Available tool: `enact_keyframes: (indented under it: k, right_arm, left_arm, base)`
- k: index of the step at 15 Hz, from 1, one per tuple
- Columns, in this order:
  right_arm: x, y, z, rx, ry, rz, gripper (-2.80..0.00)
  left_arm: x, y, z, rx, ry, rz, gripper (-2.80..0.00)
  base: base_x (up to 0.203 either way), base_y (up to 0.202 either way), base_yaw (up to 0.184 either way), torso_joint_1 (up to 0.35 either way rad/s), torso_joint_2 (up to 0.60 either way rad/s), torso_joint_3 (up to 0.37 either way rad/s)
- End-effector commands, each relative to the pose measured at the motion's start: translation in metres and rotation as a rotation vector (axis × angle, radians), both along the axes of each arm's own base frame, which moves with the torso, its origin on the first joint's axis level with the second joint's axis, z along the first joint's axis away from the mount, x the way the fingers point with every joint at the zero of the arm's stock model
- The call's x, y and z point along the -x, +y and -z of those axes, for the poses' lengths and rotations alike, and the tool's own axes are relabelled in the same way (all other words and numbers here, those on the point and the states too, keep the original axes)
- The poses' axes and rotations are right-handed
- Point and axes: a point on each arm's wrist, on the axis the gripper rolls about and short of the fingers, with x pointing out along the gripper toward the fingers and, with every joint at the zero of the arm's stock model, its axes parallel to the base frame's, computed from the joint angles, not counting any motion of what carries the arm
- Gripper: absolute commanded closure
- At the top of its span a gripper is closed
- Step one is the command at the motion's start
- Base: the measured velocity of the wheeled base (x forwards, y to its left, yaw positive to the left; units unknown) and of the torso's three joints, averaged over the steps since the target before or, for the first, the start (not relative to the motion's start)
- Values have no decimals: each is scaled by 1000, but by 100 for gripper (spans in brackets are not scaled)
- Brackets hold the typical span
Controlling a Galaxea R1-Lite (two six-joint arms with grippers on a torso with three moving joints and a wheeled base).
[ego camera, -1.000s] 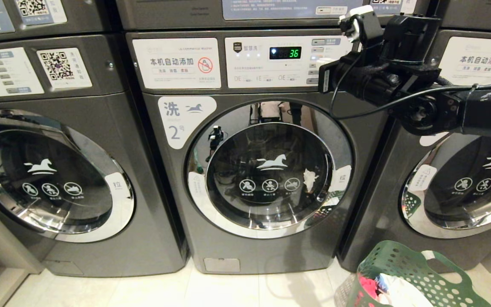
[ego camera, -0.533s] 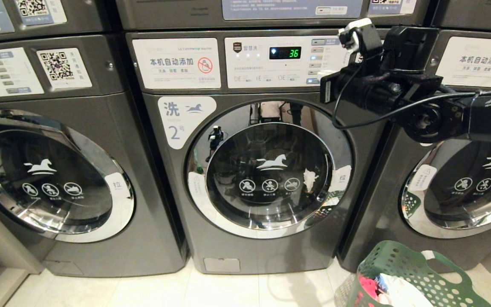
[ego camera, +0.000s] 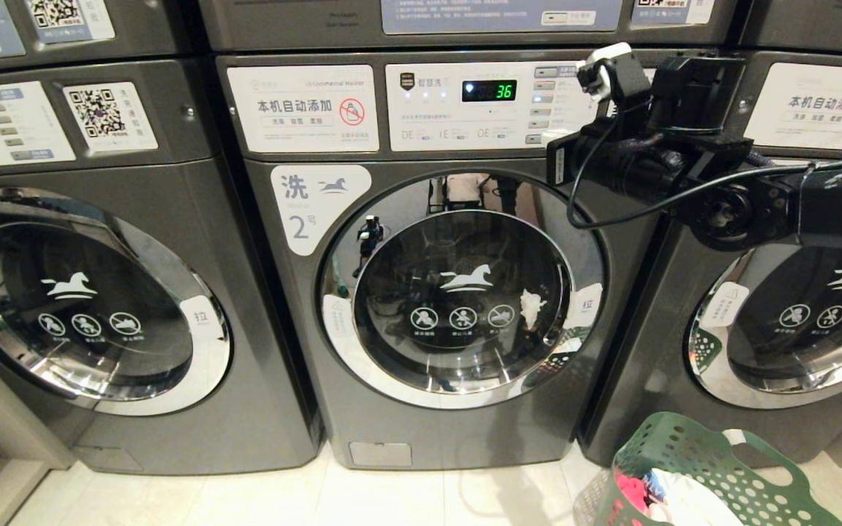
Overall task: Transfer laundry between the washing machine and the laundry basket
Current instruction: Press the washing machine switch
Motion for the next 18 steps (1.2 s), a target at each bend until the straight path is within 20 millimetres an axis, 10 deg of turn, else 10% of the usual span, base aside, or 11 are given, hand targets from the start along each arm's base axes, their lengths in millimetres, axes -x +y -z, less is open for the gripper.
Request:
enact_keyframes:
  k: [1, 18]
  right_arm:
    - [-6, 2, 7, 5, 10, 1, 0]
    - [-19, -4, 13, -23, -45, 79, 0]
  left_arm:
    - [0, 0, 0, 0, -1, 1, 0]
    - [0, 0, 0, 0, -1, 0, 0]
  base:
    - [0, 0, 0, 0, 0, 0]
    - [0, 0, 0, 0, 0, 0]
